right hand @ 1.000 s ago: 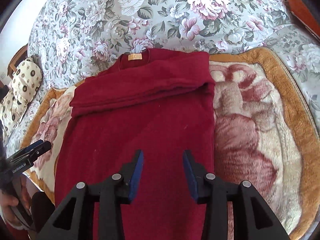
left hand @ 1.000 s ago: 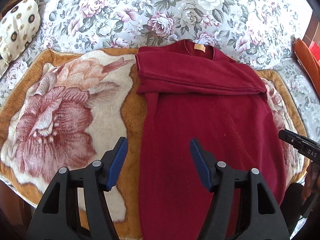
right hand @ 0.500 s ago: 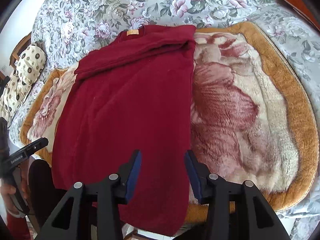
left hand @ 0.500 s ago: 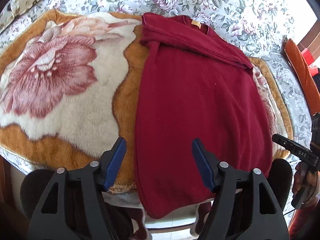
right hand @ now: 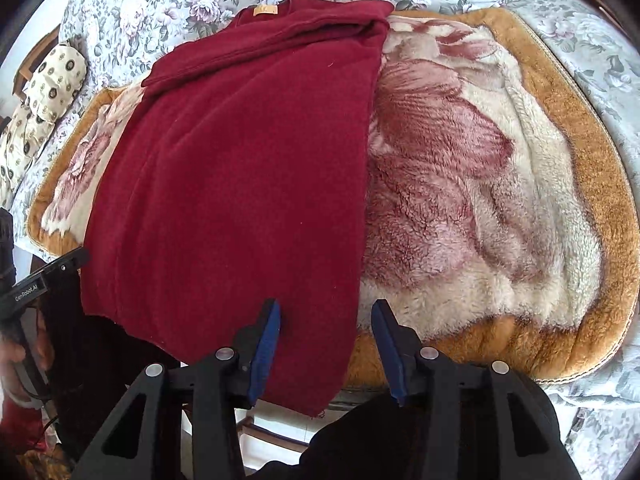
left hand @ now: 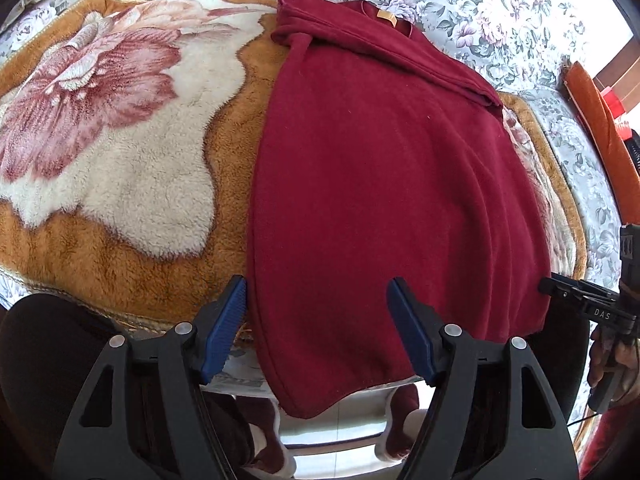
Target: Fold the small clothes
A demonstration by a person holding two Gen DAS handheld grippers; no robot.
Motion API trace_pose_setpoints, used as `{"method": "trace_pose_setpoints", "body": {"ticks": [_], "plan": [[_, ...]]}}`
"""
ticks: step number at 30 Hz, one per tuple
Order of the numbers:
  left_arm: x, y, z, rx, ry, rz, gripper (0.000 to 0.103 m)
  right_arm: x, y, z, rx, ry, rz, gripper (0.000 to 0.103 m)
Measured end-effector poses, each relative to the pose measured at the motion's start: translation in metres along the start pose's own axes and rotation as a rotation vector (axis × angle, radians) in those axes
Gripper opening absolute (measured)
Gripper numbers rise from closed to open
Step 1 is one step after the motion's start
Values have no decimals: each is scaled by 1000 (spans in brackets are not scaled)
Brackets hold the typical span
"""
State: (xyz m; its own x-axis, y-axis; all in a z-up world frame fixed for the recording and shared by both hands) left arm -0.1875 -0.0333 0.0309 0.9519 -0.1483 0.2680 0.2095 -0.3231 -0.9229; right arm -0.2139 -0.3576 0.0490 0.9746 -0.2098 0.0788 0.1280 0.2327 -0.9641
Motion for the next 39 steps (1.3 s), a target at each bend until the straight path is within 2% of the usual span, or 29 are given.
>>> {"method": "trace_pose_setpoints", "body": {"ticks": [5,16,21,23,29,34,35,37,38,39], "plan": [[-2,5,-5,31,20,-5,72,-6,2,6,-15,-10,-2,45],[-13,5,-5,50,59,-6,72,-6,3,10,-14,-12,1,46],[-18,7,-4,42,62,-4,75,-13,6,12,0,-18,17,46],[-19,8,-5,22,52,0,83,-14,9,12,8,-9,17,46],[-22,9,-8,33,95,33,83,-20,9,13,37,15,31,46],[-27,9,0,-16,34,13,83,-21,13,11,64,29,24,48],[-28,9,1,-19,27,8,84,-21,13,13,67,23,12,47],[-28,9,-1,-33,31,-9,84,-21,12,18,77,-16,-24,35],[-30,7,0,-29,38,-17,72,-22,12,18,90,-18,-39,27],[-30,5,2,-13,49,-21,65,-22,12,17,116,-6,-47,14]]}}
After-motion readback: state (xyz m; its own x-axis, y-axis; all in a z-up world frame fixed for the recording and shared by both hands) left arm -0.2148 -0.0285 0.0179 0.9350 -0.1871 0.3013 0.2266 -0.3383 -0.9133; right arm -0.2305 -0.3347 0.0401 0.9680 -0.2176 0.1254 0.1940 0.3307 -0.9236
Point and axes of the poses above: each gripper's, at about its wrist camera, not at the fingertips, and y roughly the way its jaws point, z to its left, x to its top, the point moved 3 cm from there along y, roughly the way its jaws point, and after that the axes turned 1 degree about x, right-handed, at the moved point
